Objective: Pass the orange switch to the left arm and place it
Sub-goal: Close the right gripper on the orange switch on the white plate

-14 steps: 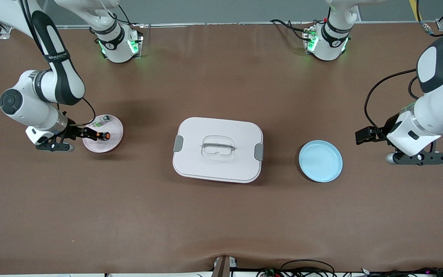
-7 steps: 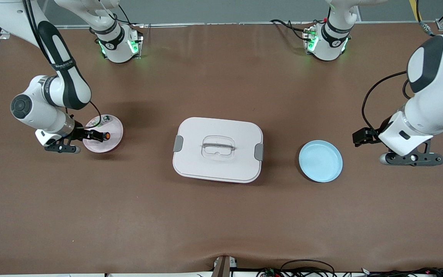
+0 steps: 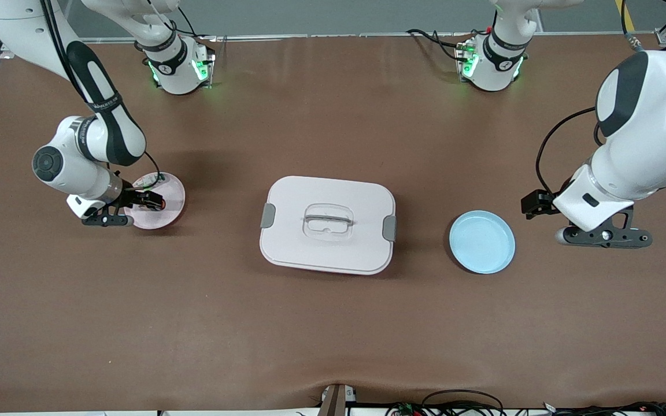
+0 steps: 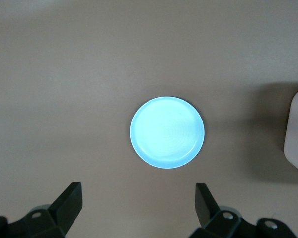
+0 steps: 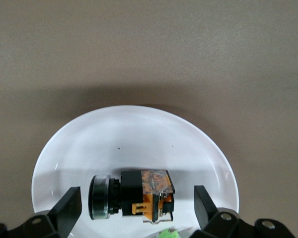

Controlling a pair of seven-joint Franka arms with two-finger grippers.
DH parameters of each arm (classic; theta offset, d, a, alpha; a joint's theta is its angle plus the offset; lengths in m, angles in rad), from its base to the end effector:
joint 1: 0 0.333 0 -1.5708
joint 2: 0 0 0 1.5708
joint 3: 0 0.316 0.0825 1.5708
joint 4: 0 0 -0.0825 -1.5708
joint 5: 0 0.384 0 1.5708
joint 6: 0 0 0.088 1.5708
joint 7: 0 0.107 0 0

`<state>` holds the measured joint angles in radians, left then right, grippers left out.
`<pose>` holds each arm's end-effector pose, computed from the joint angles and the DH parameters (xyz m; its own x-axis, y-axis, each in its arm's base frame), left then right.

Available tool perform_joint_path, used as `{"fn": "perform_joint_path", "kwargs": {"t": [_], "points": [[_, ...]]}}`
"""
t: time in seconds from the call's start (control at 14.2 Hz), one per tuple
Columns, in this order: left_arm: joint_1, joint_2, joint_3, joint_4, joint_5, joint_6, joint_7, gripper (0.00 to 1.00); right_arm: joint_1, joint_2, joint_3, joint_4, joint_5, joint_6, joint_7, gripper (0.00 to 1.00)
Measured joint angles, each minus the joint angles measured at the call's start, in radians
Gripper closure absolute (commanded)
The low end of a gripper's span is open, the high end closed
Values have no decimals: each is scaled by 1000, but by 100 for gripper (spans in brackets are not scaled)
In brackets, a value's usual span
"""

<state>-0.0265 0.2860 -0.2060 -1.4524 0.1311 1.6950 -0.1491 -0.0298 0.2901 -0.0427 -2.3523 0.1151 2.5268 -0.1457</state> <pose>0.6321 -0.1202 0.5229 0.9952 -0.0938 -0.0267 -0.0956 -0.9925 -0.0764 0.4993 -0.0382 0.1982 0.9938 -0.0202 -0.1091 -0.0268 -0.9979 -0.0593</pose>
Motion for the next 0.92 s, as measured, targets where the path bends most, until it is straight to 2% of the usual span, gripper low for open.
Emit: {"fn": "perform_joint_path", "kwargs": {"t": [0.85,0.92], "points": [[2,3,0,0,2,0,0,0,7,40,5,-2,0,3,-1,0],[2,3,1,0,2,0,0,0,7,40,5,-2,0,3,-1,13]]}}
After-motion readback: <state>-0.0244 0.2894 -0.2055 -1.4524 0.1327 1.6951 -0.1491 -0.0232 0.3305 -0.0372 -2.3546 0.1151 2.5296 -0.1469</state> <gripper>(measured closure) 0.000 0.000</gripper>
